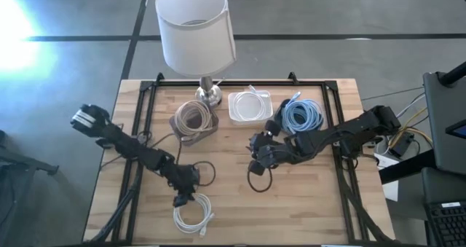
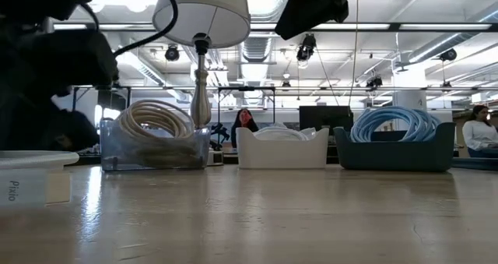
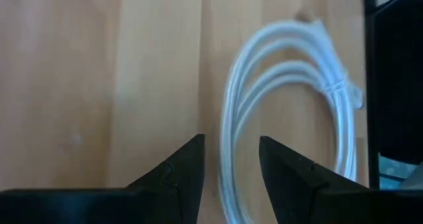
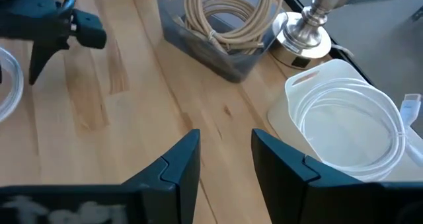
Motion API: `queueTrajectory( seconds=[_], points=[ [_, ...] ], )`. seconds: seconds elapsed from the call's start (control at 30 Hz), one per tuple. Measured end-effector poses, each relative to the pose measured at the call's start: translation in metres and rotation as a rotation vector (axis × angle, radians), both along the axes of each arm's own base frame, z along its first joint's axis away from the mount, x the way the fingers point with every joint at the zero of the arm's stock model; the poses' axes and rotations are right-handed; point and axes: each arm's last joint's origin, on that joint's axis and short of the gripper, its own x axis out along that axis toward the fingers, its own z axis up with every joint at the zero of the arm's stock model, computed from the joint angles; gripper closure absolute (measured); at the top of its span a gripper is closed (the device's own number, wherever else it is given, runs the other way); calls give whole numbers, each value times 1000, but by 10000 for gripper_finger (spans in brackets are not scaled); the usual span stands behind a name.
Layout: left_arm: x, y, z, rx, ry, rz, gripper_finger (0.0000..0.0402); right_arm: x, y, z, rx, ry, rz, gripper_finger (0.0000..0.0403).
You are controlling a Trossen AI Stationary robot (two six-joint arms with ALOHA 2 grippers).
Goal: Sort HDMI cables
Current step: Put the white hdmi cable into the white bin
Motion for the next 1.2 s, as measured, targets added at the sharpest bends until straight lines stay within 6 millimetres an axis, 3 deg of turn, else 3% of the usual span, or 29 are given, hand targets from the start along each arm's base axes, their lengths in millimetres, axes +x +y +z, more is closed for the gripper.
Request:
queueTrajectory(
  seconds=[0.27,0.5,0.7,0.87,1.03,1.2],
  points=[
    [7,-24,-10,-20,82,12,255,0,0,0,-35,21,31,270],
    [8,-27,-21,47,88,27,256,0,0,0,-35,23,32,272],
    [9,-27,-19,111,29,-33,316,0,0,-1,-66,40,60,282],
    [15,-28,-7,187,-77,-67,383,0,0,0,-63,34,59,279],
    [28,-22,21,401,-282,-22,369,1,0,0,-59,26,56,274],
    [43,-4,51,582,-415,8,370,0,0,0,-29,14,28,277]
  ],
)
